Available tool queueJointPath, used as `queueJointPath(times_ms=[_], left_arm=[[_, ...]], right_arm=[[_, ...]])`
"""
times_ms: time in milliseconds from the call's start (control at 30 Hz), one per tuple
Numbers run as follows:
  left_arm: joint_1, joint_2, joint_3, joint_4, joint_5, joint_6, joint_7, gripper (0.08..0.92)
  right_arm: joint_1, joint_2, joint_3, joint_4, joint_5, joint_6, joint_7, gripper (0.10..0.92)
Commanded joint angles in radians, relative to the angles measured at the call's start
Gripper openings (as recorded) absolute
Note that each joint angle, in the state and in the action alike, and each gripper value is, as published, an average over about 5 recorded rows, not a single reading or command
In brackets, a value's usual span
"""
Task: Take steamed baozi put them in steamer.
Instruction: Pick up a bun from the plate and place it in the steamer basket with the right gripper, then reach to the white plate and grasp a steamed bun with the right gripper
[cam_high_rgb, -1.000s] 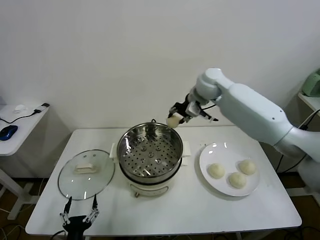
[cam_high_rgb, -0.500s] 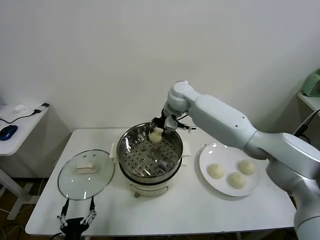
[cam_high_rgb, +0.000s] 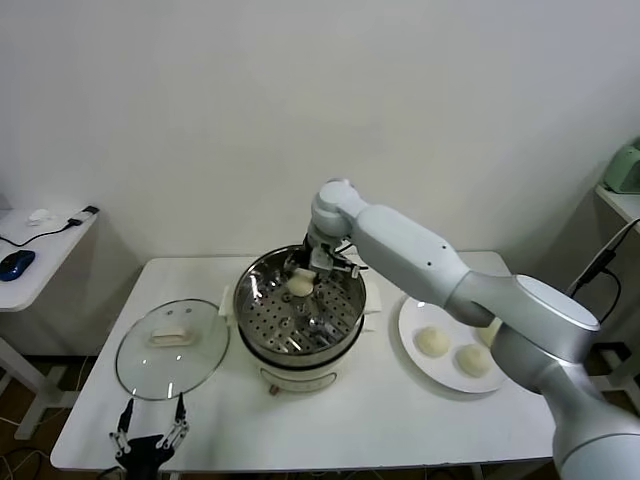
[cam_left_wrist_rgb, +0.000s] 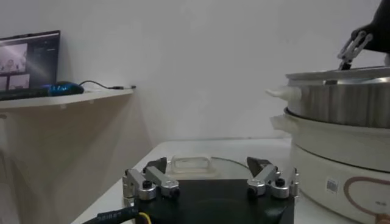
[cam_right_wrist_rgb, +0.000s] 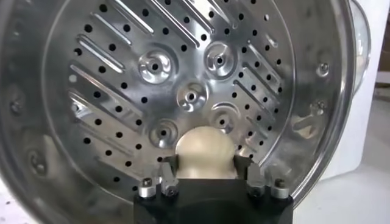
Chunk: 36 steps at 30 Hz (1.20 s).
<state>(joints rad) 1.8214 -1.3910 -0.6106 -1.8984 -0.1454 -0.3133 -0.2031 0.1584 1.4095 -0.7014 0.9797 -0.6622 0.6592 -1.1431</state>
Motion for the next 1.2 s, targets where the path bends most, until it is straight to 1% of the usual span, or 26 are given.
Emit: queueJointPath(times_ms=[33,100,167,300,433,500,633,733,933,1200], left_arm=[[0.000,0.001,-0.002,-0.002,-0.002,0.002,-0.002,0.823],[-0.001,0.001,-0.002,-0.003,-0.002,0.003,-0.002,0.823],[-0.002,0.002,-0.002,-0.005,-0.003,0.003,-0.002,0.823],[-0.006,0.002,0.000,-0.005,-0.003,0.008,-0.003,0.823],[-0.012,0.003,0.006,-0.002,-0.003,0.008,-0.003,0.823],[-0.014,0.004,0.008,0.001,-0.004,0.007,-0.003,0.823],[-0.015,0.005,0.008,0.003,-0.007,0.005,-0.004,0.823],[-0.016,0.006,0.007,0.004,-0.012,0.006,-0.004,0.823],[-0.017,0.004,0.011,0.007,-0.010,0.009,-0.004,0.823],[-0.012,0.000,0.010,0.009,-0.007,0.008,-0.004,0.823]], right_arm=[[0.026,-0.020,0.006,0.034,0.045,-0.023,-0.006,0.803],[0.062,-0.073,0.001,0.098,0.131,-0.071,-0.023,0.818],[0.106,-0.141,-0.001,0.160,0.252,-0.157,-0.030,0.821],[0.207,-0.311,-0.023,0.239,0.531,-0.437,-0.014,0.823],[0.326,-0.473,-0.165,0.237,0.794,-0.705,-0.004,0.823],[0.363,-0.525,-0.244,0.191,0.855,-0.775,-0.002,0.823],[0.347,-0.606,-0.366,0.090,0.862,-0.795,0.000,0.823],[0.277,-0.661,-0.402,0.069,0.848,-0.798,0.009,0.823],[0.105,-0.723,-0.403,0.143,0.825,-0.827,0.054,0.823],[-0.080,-0.708,-0.353,0.203,0.794,-0.874,0.143,0.823]])
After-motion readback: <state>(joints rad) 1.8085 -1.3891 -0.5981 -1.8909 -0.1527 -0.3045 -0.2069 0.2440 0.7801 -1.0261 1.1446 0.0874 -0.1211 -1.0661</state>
